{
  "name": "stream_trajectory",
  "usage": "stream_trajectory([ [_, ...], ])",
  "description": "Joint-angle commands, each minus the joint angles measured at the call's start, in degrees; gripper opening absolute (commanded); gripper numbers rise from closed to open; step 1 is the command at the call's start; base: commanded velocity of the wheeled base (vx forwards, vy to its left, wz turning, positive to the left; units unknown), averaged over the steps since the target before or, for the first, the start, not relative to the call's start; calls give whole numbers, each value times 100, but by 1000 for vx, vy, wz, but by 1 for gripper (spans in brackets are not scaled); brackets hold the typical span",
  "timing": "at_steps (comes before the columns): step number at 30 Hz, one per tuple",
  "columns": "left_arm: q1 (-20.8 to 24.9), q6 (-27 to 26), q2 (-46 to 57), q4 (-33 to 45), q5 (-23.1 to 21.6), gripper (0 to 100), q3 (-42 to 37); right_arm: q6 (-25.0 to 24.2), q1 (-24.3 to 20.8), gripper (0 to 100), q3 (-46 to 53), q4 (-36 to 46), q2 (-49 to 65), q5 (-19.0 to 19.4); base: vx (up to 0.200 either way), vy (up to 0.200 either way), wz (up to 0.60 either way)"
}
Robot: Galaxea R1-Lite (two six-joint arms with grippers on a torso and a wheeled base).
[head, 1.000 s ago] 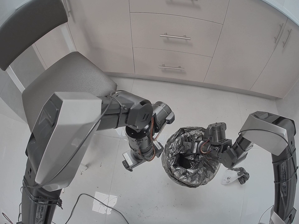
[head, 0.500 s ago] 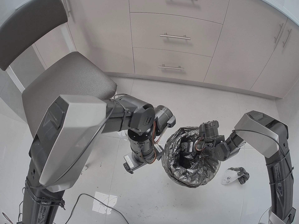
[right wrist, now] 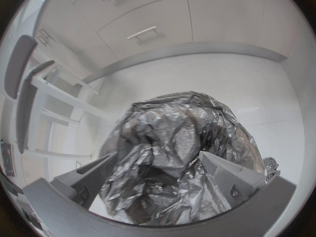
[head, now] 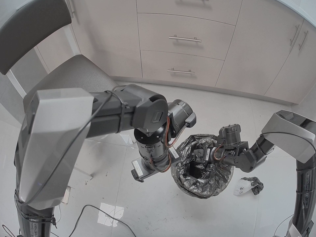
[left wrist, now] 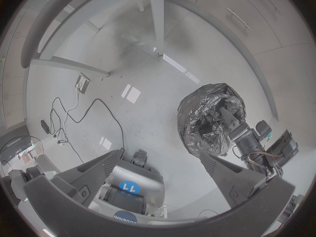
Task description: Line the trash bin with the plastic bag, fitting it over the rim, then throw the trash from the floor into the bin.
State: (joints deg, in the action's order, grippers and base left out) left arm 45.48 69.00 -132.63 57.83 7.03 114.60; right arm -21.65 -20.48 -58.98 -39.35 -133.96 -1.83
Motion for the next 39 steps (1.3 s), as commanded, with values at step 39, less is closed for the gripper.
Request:
stream_trajectory([
  [39, -3151, -3085, 9660, 1705, 52, 100, -1915, 1515, 730, 100, 4817, -2692, 3781, 701, 0, 0, 0],
])
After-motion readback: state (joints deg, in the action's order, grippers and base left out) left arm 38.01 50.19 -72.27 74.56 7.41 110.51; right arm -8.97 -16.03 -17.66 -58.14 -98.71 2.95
